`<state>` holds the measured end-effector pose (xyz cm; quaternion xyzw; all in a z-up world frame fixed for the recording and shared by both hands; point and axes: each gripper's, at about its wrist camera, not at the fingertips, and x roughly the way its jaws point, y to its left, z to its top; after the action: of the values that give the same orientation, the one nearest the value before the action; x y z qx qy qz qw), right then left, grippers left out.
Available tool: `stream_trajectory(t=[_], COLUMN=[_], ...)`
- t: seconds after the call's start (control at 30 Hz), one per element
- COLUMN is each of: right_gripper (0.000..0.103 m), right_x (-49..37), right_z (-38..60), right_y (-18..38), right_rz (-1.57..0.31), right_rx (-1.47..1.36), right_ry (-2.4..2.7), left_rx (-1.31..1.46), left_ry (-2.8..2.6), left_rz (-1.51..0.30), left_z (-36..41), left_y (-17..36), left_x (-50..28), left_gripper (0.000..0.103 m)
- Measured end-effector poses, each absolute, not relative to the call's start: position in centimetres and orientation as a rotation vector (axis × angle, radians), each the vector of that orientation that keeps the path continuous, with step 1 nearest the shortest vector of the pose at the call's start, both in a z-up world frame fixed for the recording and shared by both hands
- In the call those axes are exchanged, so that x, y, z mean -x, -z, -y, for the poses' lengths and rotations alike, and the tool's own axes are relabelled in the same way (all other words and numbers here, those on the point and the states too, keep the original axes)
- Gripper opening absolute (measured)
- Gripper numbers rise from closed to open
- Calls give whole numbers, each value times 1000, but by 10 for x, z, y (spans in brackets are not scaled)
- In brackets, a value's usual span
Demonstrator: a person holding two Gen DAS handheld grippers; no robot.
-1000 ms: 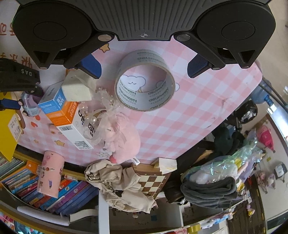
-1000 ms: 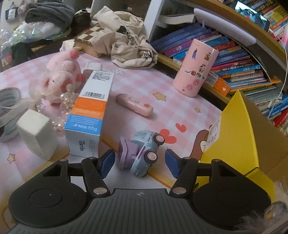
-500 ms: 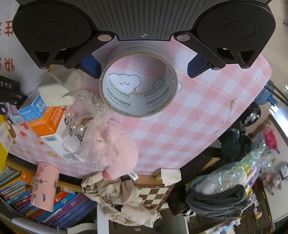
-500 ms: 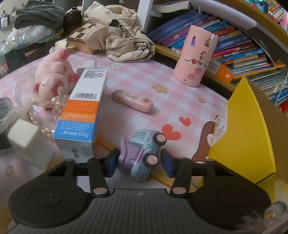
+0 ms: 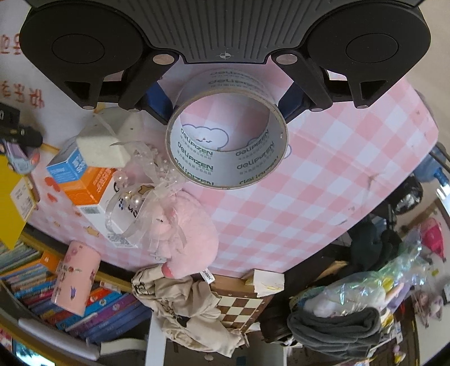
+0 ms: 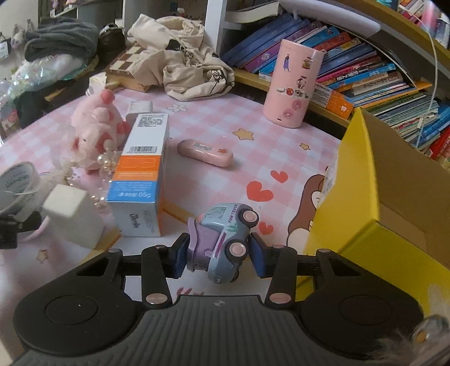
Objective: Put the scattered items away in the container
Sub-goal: 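Grasp the tape roll with the left tool while the right tool grasps the pink toy car, then carry the tape roll and toy car over the yellow box with both tools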
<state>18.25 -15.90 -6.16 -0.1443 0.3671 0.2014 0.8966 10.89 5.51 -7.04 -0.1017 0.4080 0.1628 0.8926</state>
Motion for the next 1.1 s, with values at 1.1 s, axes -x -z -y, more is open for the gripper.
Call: stream_trajectory(t=[1.1], right_gripper=[43], right_x=[-76], right_z=[181], right_y=[17], right_rz=[-716], right_rx=[140], right_ry=[-343], left_rx=[378], left_ry=[-67], left_rz=[-687], left_z=[-69], left_y=[16], left_x=[-46], left_gripper=[82])
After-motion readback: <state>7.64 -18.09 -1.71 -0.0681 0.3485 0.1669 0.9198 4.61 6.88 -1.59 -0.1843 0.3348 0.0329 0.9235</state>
